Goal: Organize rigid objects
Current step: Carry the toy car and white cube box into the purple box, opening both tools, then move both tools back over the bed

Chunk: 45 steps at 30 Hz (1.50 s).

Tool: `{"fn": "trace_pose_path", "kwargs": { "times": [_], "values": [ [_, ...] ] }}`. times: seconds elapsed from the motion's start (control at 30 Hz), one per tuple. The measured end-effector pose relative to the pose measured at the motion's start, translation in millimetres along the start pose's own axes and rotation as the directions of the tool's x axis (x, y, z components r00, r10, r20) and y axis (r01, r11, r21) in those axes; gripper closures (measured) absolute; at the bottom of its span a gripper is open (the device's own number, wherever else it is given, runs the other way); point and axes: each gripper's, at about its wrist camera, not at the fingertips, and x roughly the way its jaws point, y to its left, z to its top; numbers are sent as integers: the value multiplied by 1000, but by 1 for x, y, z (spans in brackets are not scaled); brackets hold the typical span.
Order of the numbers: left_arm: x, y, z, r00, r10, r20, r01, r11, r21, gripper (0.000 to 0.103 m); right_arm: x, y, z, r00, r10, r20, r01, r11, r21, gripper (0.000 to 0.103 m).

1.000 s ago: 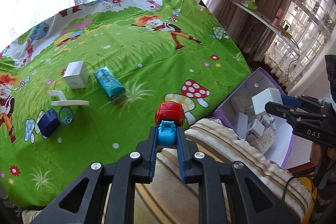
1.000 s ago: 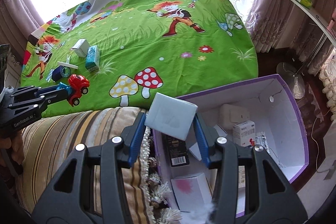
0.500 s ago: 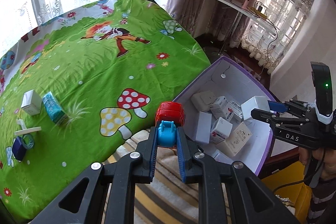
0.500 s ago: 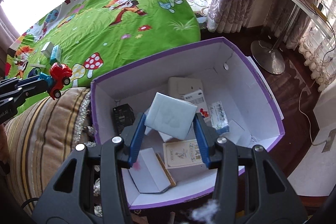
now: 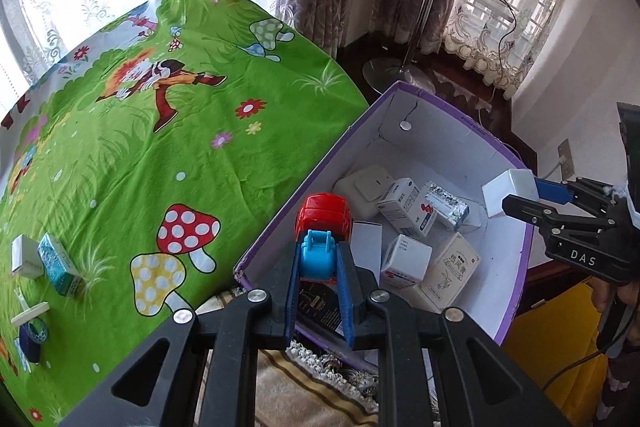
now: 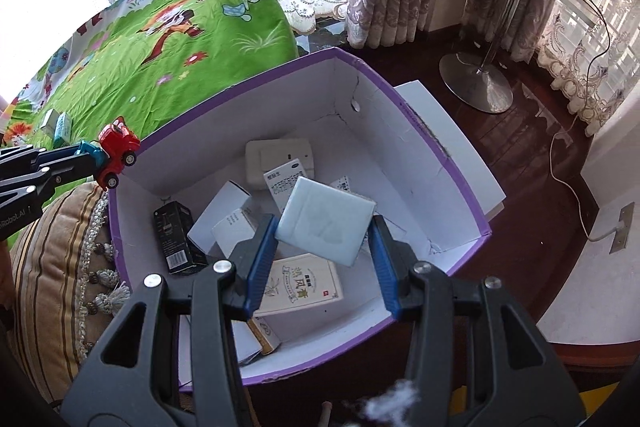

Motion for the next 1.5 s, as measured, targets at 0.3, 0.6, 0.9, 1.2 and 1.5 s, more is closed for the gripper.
{"fn": "trace_pose_path", "kwargs": {
  "times": [0.3, 0.6, 0.9, 1.2, 1.5],
  "values": [
    [27, -9, 22, 999, 10, -37, -9, 1000, 22, 85, 1, -5, 0, 1000, 9, 3, -9, 1000, 11, 52],
    [61, -3, 30, 992, 17, -128, -17, 1000, 5, 83, 0, -6, 2, 1000, 14, 5, -14, 1000, 14, 52],
    [27, 23, 16, 997, -48, -60, 42, 994, -101, 83, 1, -1, 11, 1000, 13, 17, -13, 1000, 5, 52],
    [-30, 62, -29, 998, -38, 57, 50, 974, -223, 83, 0, 6, 52, 995, -26, 92, 25, 1000, 18, 51],
    [-64, 106, -68, 994, 12, 110, 24, 946, -322, 81, -10, 42, 56, 992, -29, 123, 36, 998, -53, 28]
  ]
}}
